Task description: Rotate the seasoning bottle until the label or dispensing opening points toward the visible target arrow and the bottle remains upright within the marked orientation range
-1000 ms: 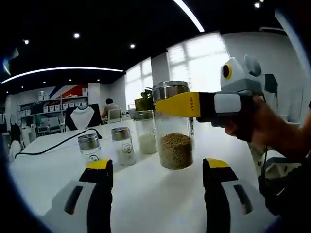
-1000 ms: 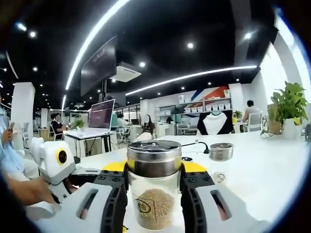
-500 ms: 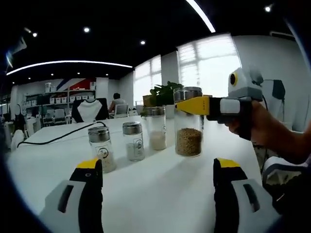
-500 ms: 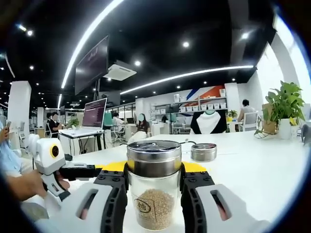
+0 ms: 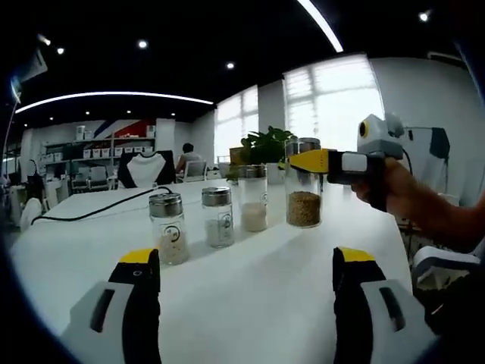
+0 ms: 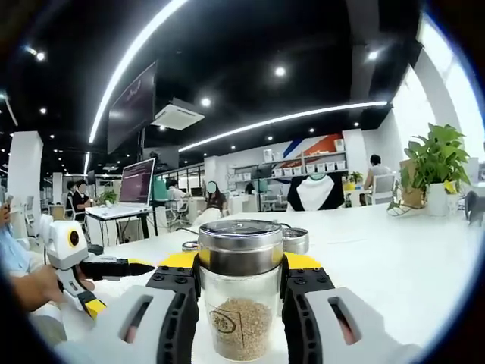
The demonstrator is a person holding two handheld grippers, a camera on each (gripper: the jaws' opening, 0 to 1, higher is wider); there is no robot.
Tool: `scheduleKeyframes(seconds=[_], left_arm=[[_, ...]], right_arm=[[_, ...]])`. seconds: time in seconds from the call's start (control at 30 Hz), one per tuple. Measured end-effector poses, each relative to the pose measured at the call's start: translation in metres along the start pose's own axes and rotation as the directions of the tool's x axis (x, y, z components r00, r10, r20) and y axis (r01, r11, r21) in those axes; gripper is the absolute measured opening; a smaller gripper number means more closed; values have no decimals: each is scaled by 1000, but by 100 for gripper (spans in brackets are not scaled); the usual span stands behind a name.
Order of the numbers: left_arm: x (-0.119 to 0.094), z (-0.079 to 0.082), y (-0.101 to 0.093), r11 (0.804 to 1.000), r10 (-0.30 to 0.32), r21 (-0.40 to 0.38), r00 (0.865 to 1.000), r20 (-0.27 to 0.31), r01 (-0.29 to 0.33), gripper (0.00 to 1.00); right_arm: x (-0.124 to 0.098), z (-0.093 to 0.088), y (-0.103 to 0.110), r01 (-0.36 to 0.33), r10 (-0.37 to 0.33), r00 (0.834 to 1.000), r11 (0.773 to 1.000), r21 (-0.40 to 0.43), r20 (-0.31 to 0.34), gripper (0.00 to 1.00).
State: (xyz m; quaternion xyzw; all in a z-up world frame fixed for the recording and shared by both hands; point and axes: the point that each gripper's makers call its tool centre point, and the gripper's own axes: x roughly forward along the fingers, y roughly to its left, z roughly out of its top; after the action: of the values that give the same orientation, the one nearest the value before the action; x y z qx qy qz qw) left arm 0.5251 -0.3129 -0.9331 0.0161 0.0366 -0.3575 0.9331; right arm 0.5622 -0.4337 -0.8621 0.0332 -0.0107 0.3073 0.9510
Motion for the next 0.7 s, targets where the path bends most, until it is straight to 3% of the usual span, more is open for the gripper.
scheduleKeyframes(seconds=[0.33, 0.7], left_arm=[[-2, -3, 4, 1000, 29, 9, 1000, -1, -29, 100], [-6, -4, 1, 999, 46, 24, 999, -10, -46, 100]], right_arm=[[-6, -3, -38, 44, -44, 999, 999, -20, -9, 39], [3, -9, -70, 61, -62, 998, 997, -46, -30, 39]])
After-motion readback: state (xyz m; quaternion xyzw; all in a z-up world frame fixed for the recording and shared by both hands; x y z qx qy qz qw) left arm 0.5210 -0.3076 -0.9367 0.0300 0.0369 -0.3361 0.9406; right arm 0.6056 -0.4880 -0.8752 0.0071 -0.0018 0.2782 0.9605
